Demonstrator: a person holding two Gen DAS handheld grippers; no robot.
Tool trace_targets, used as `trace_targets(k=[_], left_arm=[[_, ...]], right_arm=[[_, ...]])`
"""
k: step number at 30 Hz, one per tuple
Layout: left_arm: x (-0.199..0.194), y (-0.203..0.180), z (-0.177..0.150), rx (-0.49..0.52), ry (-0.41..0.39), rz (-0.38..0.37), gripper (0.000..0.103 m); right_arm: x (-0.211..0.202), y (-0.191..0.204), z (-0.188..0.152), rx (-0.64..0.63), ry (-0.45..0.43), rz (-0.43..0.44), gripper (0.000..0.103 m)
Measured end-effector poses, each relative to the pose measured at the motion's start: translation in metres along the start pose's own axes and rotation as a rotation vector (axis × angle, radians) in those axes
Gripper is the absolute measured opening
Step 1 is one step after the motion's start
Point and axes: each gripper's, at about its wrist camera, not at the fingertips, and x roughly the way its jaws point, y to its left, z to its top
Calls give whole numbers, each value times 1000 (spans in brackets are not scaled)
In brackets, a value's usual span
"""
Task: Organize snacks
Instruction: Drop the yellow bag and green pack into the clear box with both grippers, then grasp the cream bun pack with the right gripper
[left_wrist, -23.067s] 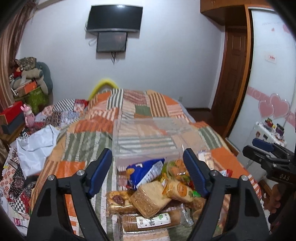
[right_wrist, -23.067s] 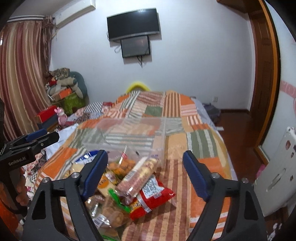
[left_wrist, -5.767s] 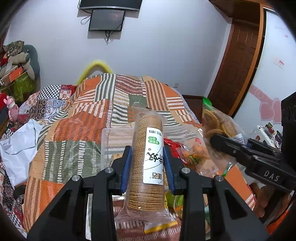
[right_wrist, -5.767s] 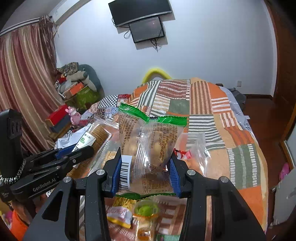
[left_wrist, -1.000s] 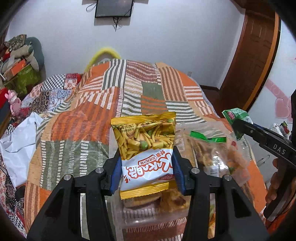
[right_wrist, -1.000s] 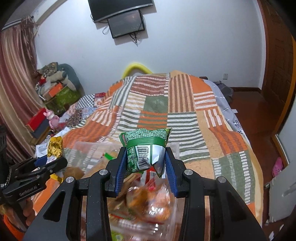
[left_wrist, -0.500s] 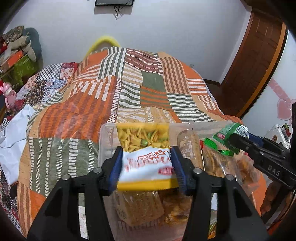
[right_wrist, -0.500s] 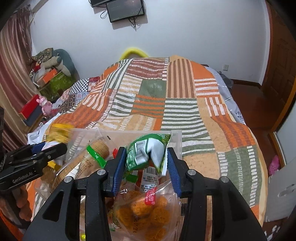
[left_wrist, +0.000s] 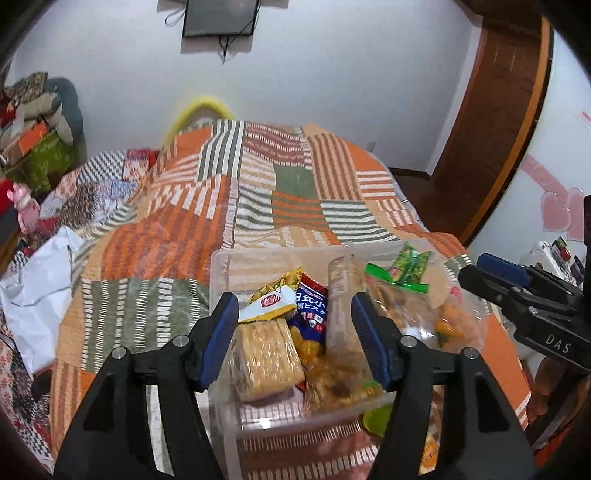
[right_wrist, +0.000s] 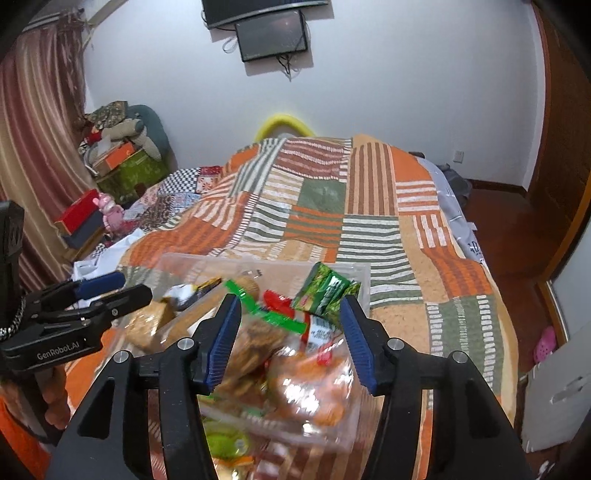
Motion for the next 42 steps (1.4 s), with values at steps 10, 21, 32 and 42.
trace_targets(k=[10, 21, 32, 42], left_arm=[[-52, -3, -26, 7, -49, -6, 73], [-51, -1, -77, 29, 52, 6, 77], [-20, -16, -111, 30, 169, -31, 77], [18, -54, -108, 40, 221, -90, 77]], right_arm=[[-30, 16, -33, -20, -7, 42, 60], [-1, 31, -96, -35, 179, 80, 62], [25, 38, -120, -56, 279, 115, 34], [-8, 0, -124, -9, 205, 43, 32]])
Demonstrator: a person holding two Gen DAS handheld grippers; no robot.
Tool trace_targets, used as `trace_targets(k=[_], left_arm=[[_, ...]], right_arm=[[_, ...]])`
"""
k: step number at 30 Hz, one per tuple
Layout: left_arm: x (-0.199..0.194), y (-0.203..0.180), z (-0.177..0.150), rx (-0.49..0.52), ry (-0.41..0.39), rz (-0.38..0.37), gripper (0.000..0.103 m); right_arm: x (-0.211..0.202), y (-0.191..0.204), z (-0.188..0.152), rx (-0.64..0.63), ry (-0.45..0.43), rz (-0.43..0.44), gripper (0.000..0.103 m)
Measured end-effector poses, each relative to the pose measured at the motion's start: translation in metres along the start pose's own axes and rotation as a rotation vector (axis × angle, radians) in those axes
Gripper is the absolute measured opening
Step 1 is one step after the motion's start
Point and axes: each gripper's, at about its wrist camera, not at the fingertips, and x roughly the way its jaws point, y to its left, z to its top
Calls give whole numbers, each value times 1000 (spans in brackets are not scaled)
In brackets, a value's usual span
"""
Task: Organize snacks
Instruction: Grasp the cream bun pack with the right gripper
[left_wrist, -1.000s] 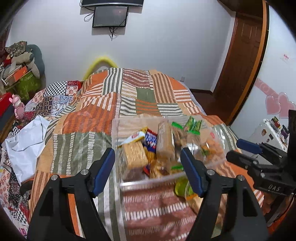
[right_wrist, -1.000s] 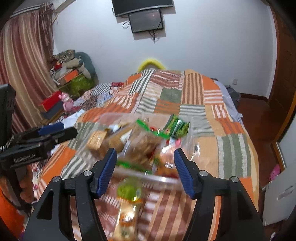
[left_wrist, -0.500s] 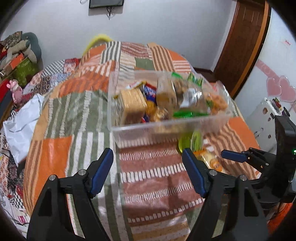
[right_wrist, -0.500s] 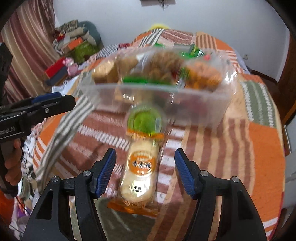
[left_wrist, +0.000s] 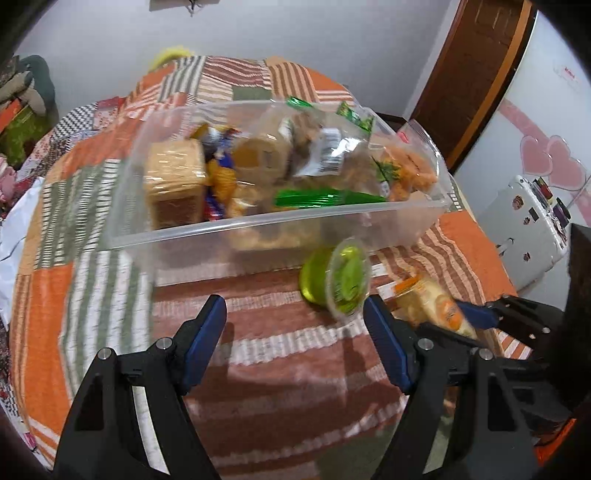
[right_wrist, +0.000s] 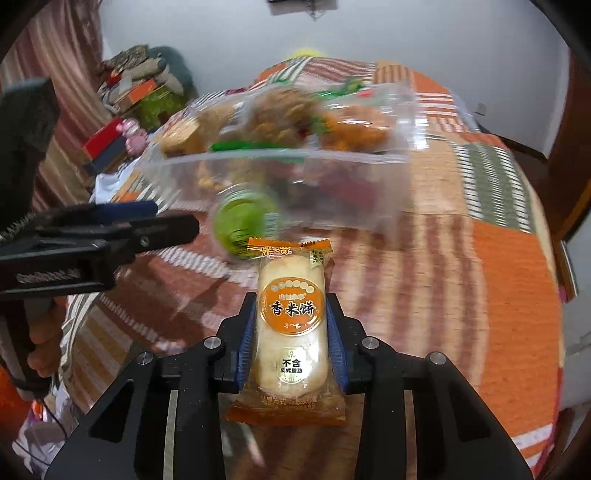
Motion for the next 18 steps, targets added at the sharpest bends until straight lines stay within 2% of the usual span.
trace_targets(k=[4, 11, 12, 15, 18], left_arm=[[22, -12, 4, 3, 26, -7, 77], [56, -19, 10, -28, 68, -20, 75], [58, -20, 10, -32, 66, -20, 73], [62, -24, 11, -12, 61, -29, 56], [62, -27, 9, -3, 48, -23, 56]], right_arm=[[-11, -18, -3, 42, -27, -13, 32], [-15, -25, -7, 91, -50, 0, 32], [-15, -26, -8, 94, -51, 3, 32], [-14, -27, -8, 102, -52, 11, 32], [-16, -30, -6, 106, -52, 19, 32]])
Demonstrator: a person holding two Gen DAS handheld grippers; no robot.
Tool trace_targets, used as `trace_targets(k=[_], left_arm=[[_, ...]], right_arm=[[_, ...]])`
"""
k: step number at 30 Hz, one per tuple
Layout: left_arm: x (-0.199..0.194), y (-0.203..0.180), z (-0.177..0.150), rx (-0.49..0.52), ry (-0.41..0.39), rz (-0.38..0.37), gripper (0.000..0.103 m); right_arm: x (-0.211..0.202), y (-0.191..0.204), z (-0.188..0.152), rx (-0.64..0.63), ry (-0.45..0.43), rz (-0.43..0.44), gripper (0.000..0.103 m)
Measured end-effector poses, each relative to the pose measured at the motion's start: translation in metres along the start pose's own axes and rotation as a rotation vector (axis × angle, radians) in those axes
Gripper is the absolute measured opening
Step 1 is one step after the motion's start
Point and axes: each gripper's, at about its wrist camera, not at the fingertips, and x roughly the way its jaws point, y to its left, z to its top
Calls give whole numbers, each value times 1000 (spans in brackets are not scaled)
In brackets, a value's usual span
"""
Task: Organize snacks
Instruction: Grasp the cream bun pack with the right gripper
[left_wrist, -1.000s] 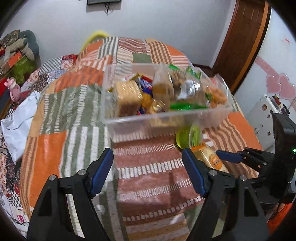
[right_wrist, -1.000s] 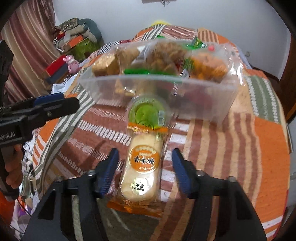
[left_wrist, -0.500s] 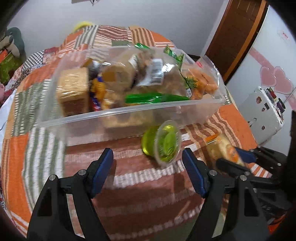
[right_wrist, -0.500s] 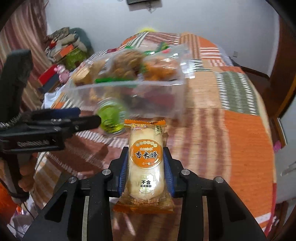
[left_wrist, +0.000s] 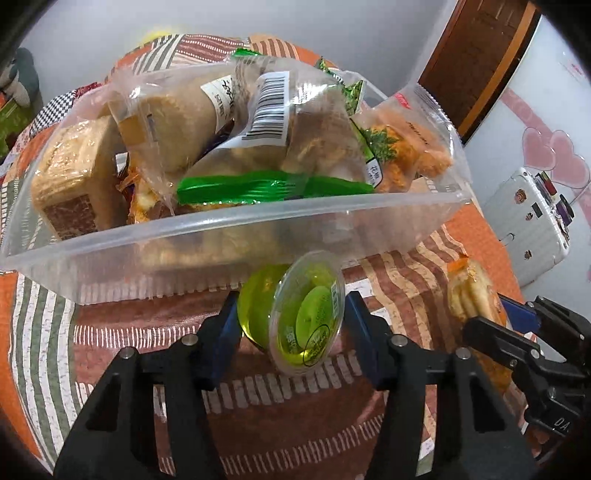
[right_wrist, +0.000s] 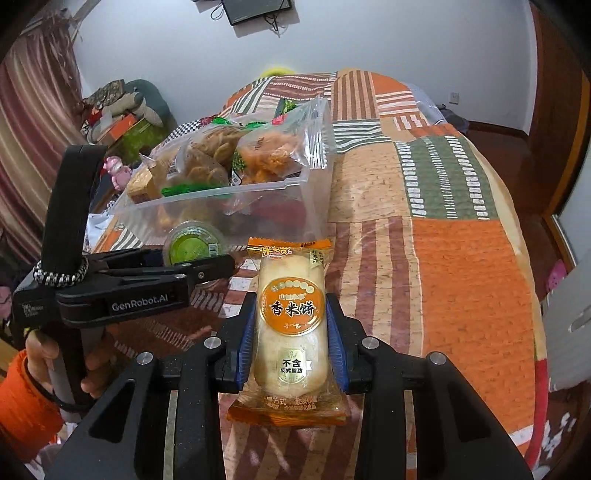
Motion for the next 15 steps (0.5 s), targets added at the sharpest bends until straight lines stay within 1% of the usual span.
trace_targets(k=[4, 9, 10, 12, 14, 15], left_arm=[[-10, 2, -6, 10, -14, -3, 55], [-35, 12, -12, 7, -49, -1, 55], [-38, 15, -11, 8, -59, 5, 45], [-52, 19, -11, 18, -67, 0, 40], [-63, 21, -11, 15, -85, -4, 38], [-68, 24, -12, 15, -94, -8, 29]], right_arm=[[-3, 2, 4, -8, -9, 6, 32], [-10, 7, 13, -12, -38, 10, 32], [-11, 9, 16, -13, -46, 11, 32], [-14, 12, 20, -16, -61, 15, 32], [-17, 15, 26, -21, -78, 19, 32], [-18, 17, 28, -22, -86, 21, 32]])
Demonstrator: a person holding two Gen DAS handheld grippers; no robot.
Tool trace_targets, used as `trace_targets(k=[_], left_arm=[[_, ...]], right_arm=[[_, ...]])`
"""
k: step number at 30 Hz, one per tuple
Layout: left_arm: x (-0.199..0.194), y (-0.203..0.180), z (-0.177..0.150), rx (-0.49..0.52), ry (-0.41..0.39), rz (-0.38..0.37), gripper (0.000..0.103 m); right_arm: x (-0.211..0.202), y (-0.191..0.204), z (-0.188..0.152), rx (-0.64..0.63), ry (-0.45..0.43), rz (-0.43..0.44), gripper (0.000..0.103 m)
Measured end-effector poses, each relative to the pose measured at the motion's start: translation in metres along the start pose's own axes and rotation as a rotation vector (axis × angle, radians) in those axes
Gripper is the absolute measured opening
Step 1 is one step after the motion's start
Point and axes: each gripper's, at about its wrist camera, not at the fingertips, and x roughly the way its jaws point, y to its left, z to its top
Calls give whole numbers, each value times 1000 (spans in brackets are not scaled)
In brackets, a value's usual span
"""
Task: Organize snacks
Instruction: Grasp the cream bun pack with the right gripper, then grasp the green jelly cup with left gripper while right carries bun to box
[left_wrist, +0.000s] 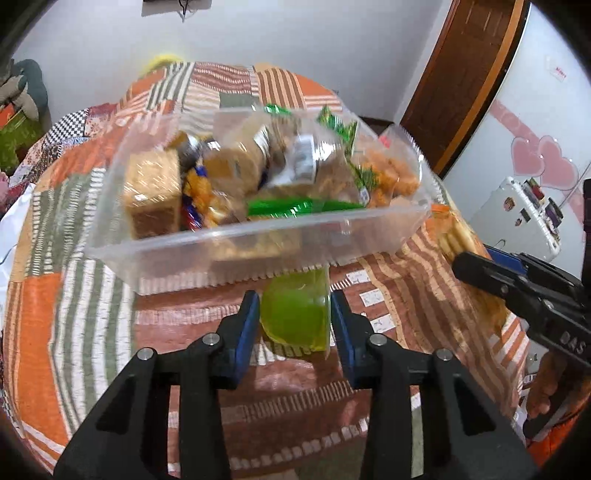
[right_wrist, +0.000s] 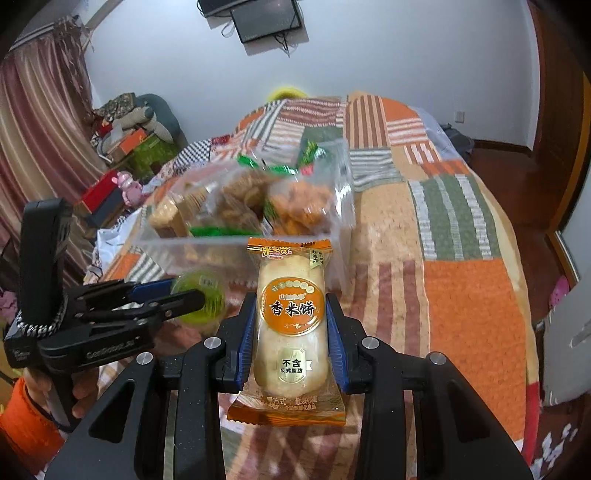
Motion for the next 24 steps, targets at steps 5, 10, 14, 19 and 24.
trace_targets(k=[5, 10, 14, 19, 24], left_arm=[[-20, 10, 11, 10, -45, -21, 2], [-28, 7, 11, 48, -55, 36, 21], [-16, 10, 6, 2, -35, 24, 63], [22, 12, 2, -36, 41, 26, 62], [48, 18, -3, -92, 95, -23, 44]], right_arm=[[0, 5, 9, -3, -22, 14, 32], [1, 11, 12, -8, -30, 27, 32], [4, 9, 11, -4, -21, 33, 32], [4, 9, 8, -5, -14, 28, 32], [2, 10, 6, -10, -15, 29, 32]])
